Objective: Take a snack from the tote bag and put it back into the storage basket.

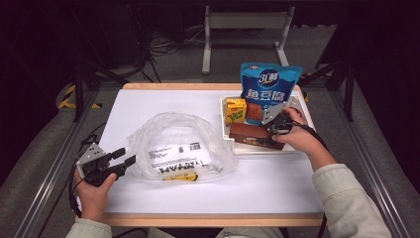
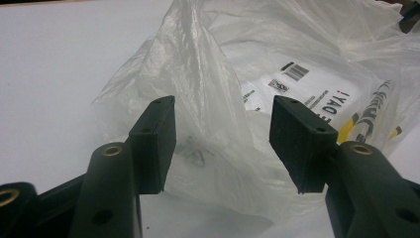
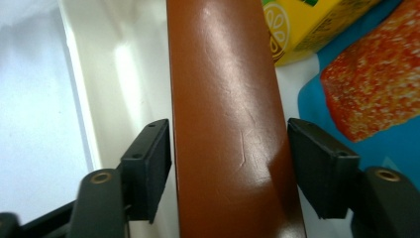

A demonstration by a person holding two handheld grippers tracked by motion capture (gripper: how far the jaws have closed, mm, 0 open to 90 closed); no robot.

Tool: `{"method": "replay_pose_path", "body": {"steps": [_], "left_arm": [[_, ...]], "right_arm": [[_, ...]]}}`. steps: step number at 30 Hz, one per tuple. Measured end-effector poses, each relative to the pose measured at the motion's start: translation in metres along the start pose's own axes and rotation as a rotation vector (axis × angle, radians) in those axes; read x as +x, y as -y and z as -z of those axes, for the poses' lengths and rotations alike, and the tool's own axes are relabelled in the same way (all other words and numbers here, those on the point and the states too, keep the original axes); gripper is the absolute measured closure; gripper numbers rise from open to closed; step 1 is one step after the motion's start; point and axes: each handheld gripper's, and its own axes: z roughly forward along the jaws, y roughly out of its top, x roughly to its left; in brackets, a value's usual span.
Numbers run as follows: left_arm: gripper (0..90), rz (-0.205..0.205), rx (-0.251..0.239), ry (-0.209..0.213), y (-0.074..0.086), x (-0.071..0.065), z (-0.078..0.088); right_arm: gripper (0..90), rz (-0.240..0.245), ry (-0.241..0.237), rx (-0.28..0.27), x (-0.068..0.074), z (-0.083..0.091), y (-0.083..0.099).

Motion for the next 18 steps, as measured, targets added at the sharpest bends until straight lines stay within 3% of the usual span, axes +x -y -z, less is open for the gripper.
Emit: {"method": "replay_pose_path", "body": {"steps": [7, 9, 13, 18], "left_arm": [[44.2, -0.004, 0.0, 0.0, 0.0, 0.0, -0.001], [44.2, -0.005, 0.0, 0.001, 0.0, 0.0, -0.001], [44.2, -0.005, -0.001, 0.001, -0.001, 0.0, -0.001], [44.2, -0.004, -0.003, 0.002, -0.001, -0.001, -0.001]], "right_arm": [[32.8, -0.025, 0.041, -0.043, 0.004, 0.015, -0.002], [41.2, -0.039, 0.045, -0.057, 0.007, 0.023, -0.003], [72.7, -0.033, 0.0, -0.036, 0.017, 0.037, -0.004], [85.0, -0.063, -0.037, -0.004, 0.022, 0.042, 0.003]]}}
